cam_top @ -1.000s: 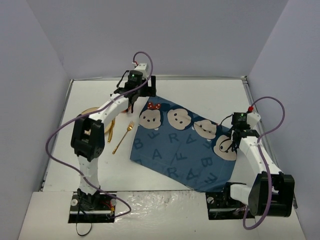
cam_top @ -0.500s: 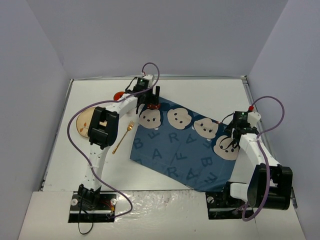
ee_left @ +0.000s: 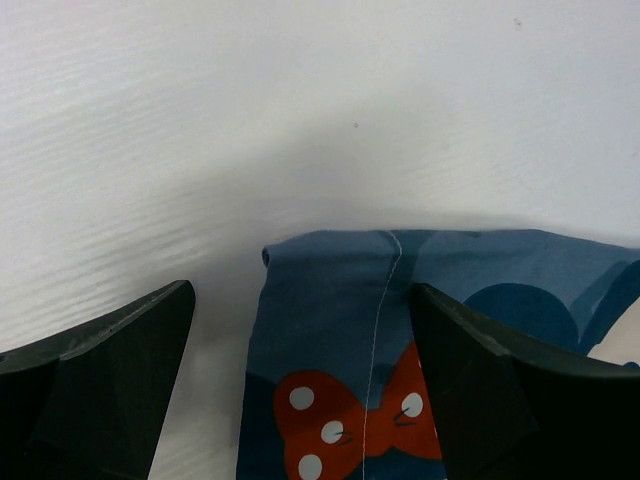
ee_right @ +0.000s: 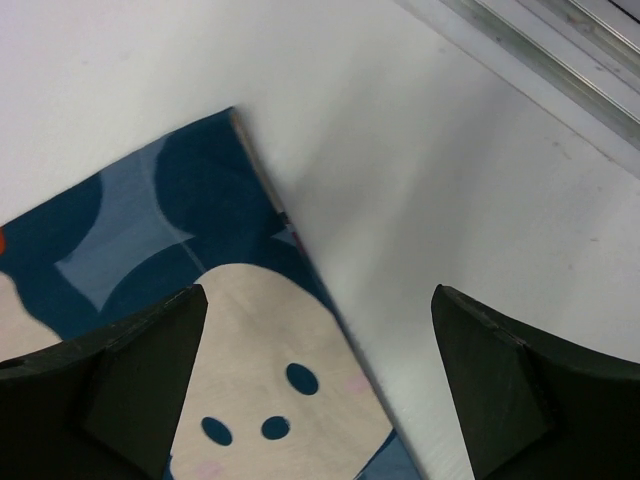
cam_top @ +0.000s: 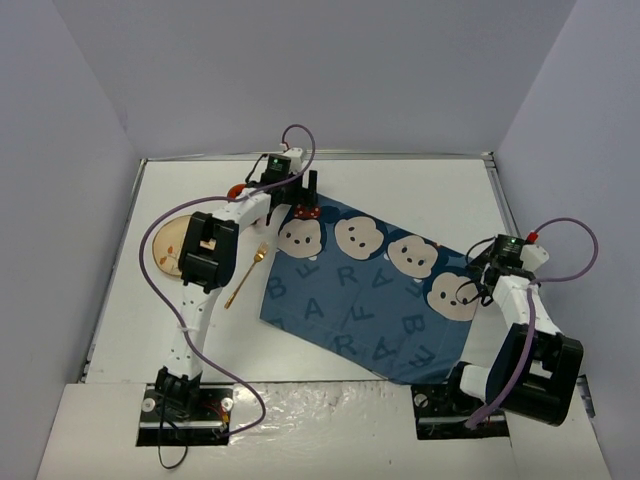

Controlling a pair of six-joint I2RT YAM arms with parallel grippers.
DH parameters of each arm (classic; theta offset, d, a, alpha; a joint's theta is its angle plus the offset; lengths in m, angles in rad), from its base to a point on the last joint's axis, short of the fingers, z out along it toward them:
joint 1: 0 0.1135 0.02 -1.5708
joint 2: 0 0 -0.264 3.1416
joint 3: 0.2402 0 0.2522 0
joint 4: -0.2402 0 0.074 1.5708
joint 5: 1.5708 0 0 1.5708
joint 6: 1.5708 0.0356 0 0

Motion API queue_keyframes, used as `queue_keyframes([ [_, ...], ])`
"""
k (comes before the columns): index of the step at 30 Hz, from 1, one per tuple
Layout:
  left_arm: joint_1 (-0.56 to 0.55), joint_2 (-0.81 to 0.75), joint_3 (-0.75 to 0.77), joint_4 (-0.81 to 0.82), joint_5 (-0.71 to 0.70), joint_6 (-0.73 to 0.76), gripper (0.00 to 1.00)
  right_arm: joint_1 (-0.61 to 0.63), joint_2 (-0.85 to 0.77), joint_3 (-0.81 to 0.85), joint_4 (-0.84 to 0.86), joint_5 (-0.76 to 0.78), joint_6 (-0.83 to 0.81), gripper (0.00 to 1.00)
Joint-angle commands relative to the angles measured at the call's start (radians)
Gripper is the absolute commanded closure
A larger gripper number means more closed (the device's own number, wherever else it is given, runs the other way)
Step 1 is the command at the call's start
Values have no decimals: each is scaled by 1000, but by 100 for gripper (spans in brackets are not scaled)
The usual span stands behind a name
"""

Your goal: Set the dinner table for one person

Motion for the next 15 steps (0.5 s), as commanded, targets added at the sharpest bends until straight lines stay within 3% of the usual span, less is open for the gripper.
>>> queue_keyframes([
  [1,6,-10,55,60,82,33,14,-67,6,6,93,-70,18,8],
  [7,23,16,70,102,106,10,15,-69,31,37,134,-111,-5,9],
  [15,22,9,35,147,179,-12,25,-69,100,54,147,-120,-26,10],
])
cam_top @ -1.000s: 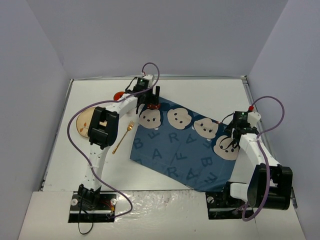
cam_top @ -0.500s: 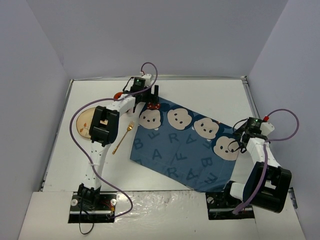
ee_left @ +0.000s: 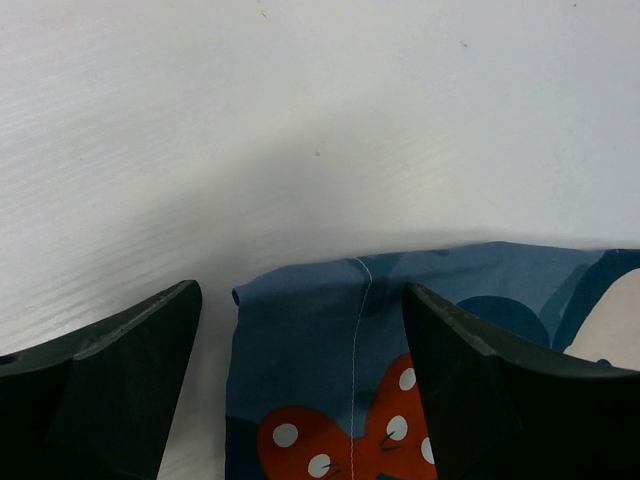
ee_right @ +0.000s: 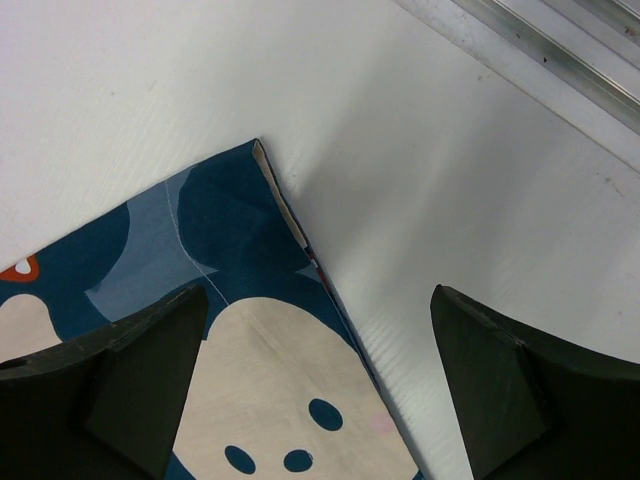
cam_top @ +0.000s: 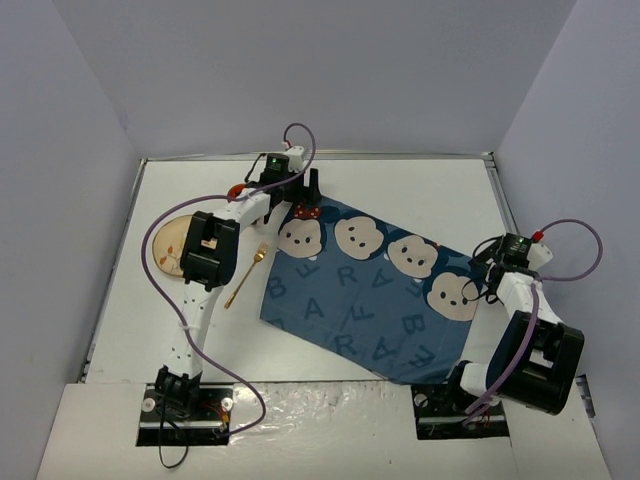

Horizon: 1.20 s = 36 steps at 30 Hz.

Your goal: Set the dinner table for one person

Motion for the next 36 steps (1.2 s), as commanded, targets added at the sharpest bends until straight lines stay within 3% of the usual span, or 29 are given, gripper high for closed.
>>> queue_keyframes([
  [1,9,-32,-2,85,69,-19,27,2,40,49,59,-17,-18,10],
  [7,11,-28,-7,98,96,-31,49,2,87,53,114,-31,-43,8],
  [9,12,-28,-12,107,98,-35,63,2,117,62,132,-41,-55,8],
  [11,14,-28,-13,110,99,-38,70,2,133,69,138,-45,-62,8],
  [15,26,-34,-21,136,105,-66,98,2,184,84,171,-49,-81,9],
  [30,34,-34,-22,138,106,-85,100,4,301,167,220,-194,-172,9],
  [36,34,-38,-18,127,102,-89,100,34,348,171,173,-171,-185,11],
])
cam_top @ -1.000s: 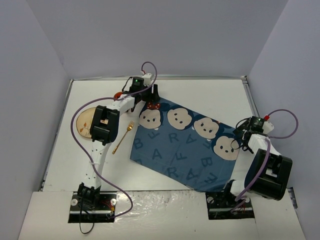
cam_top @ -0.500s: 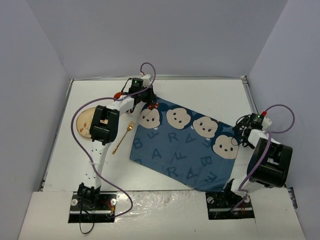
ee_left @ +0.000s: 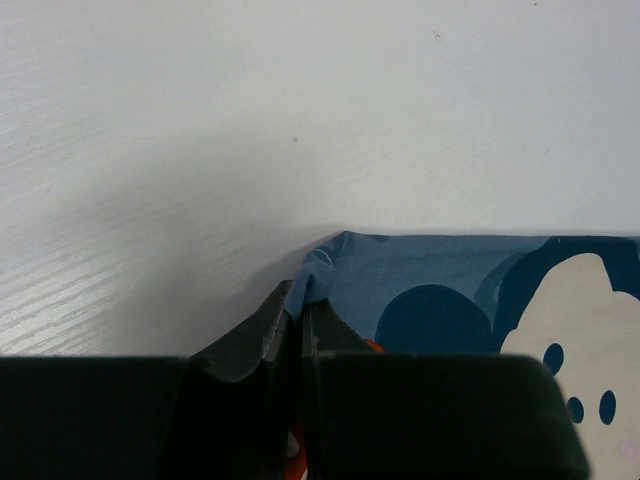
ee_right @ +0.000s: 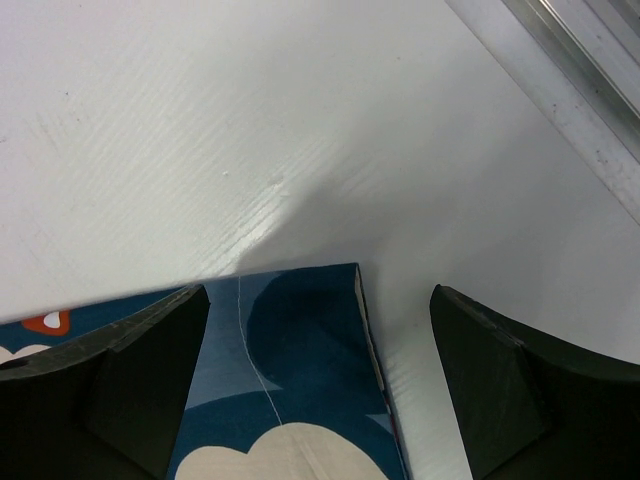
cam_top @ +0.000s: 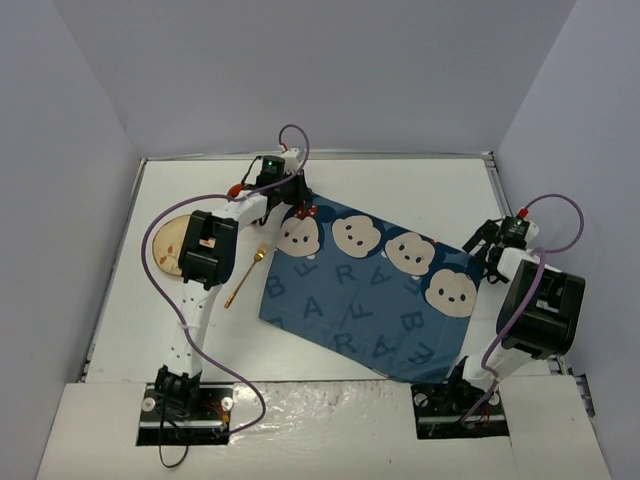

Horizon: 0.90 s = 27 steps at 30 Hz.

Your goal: Set the dinner table for one person

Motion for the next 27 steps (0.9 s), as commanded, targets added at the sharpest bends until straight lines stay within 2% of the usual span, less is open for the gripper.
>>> queue_keyframes([
  [1,12,-45,23,64,4,-10,100,36,36,13,-40,-9,-22,12],
  [8,14,-60,6,57,-16,-5,100,106,79,50,-136,85,-12,16],
  [12,14,-59,14,57,-17,-12,100,112,85,51,-153,118,1,21],
  [23,20,-70,9,58,-15,-16,100,111,122,74,-158,167,-11,57],
  [25,21,-74,6,63,-11,-15,100,111,128,78,-152,167,-16,67],
  [27,21,-82,-3,72,13,-12,100,114,124,80,-148,163,-23,81],
])
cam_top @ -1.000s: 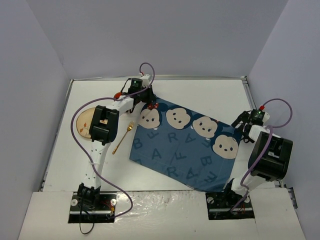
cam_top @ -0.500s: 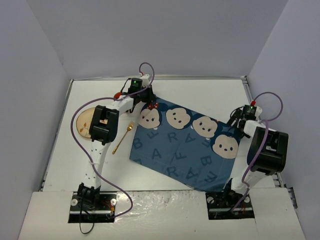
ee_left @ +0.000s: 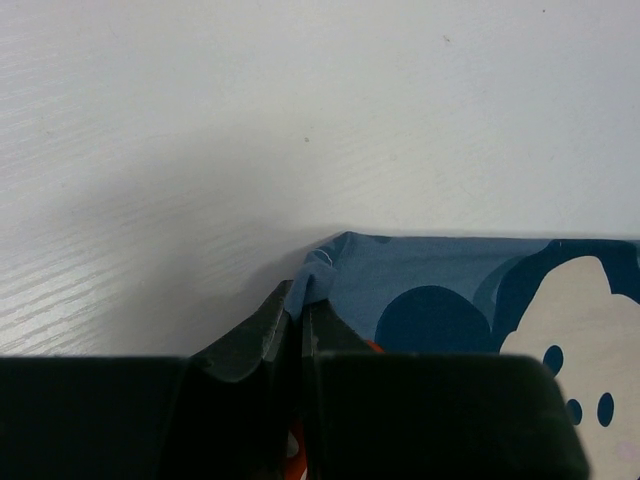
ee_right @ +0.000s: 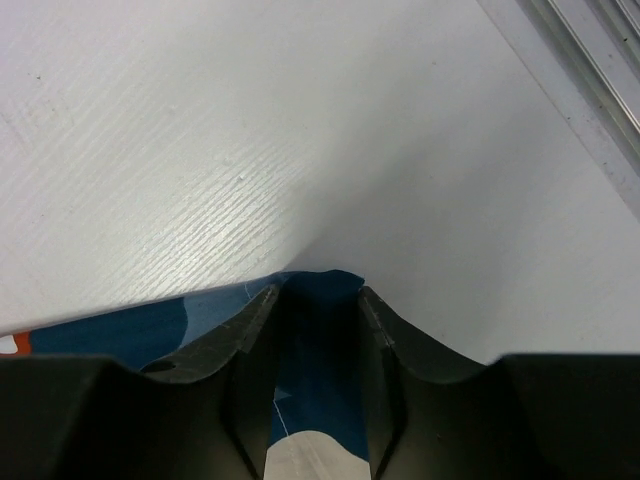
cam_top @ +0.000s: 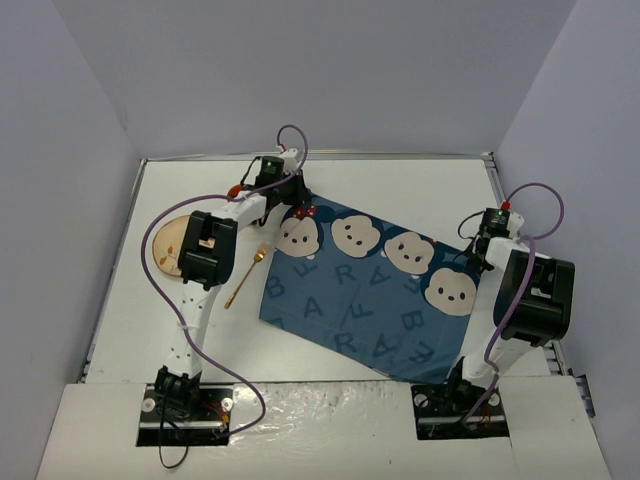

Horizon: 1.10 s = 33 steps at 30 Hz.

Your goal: Set the dinner table for one person

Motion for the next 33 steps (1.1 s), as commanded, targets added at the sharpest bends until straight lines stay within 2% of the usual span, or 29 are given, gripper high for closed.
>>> queue_keyframes([
  [1,16,-88,-8,80,27,0,100,6,32,-5,-77,-17,4,88],
  [4,16,-106,-24,91,33,-6,100,18,-6,-9,-76,-17,5,100],
  [9,22,-181,-50,87,25,-17,100,64,-200,-9,-92,11,37,100],
  [12,25,-284,-78,76,15,4,100,93,-313,18,-128,21,67,100],
  [22,23,-762,-197,39,-100,53,100,119,-807,155,-248,-50,49,100],
  [25,12,-943,-251,44,-131,84,100,118,-897,207,-289,-80,-3,100],
  [33,-13,-1263,-409,38,-262,136,100,150,-1064,313,-359,-112,-68,100],
])
